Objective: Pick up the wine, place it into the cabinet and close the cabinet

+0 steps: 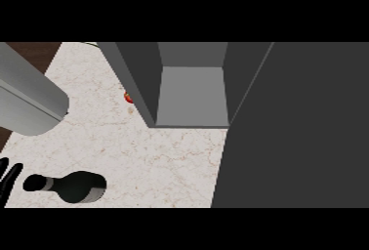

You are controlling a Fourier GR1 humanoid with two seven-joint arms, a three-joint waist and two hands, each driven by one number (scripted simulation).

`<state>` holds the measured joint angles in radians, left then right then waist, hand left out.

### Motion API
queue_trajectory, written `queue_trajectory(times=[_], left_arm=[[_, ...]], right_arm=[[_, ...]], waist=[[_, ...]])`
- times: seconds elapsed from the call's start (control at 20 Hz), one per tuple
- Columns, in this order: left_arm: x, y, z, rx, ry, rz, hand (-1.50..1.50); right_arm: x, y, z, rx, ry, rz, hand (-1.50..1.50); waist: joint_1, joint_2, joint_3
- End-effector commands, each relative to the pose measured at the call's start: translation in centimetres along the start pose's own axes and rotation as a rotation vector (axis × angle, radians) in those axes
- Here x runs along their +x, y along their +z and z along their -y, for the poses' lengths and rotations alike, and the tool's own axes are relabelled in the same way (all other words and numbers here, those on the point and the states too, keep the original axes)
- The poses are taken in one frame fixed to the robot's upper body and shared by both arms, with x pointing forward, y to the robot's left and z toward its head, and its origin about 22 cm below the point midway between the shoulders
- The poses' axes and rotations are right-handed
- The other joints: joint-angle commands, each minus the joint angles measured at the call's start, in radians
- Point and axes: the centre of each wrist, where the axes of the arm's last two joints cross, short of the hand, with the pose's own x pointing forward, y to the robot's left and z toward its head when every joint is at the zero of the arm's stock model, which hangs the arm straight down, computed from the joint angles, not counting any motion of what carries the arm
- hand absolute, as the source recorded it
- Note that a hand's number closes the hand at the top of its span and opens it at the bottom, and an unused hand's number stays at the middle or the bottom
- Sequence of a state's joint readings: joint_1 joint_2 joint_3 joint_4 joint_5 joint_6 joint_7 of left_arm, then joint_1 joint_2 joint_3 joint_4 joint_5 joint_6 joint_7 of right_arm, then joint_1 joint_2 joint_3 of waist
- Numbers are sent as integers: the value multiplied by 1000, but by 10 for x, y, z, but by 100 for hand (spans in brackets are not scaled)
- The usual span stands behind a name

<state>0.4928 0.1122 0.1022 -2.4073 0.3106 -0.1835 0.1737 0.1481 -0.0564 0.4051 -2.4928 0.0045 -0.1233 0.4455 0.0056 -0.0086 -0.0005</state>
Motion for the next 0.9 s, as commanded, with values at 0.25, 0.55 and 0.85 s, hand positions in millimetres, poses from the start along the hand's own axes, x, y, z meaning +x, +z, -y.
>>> queue_trajectory(times=[0.25, 0.55, 0.85], left_arm=[[31, 8, 2, -14, 12, 114, -150], [5, -2, -9, 32, 8, 95, -150], [-11, -7, -26, 42, 4, 55, -150]], right_arm=[[40, 22, -9, -24, 26, 59, -150], [44, 18, -11, -34, 41, 76, -150], [51, 26, -13, -20, 22, 57, -150]], waist=[[-5, -2, -2], [-8, 1, -2], [-13, 2, -2]])
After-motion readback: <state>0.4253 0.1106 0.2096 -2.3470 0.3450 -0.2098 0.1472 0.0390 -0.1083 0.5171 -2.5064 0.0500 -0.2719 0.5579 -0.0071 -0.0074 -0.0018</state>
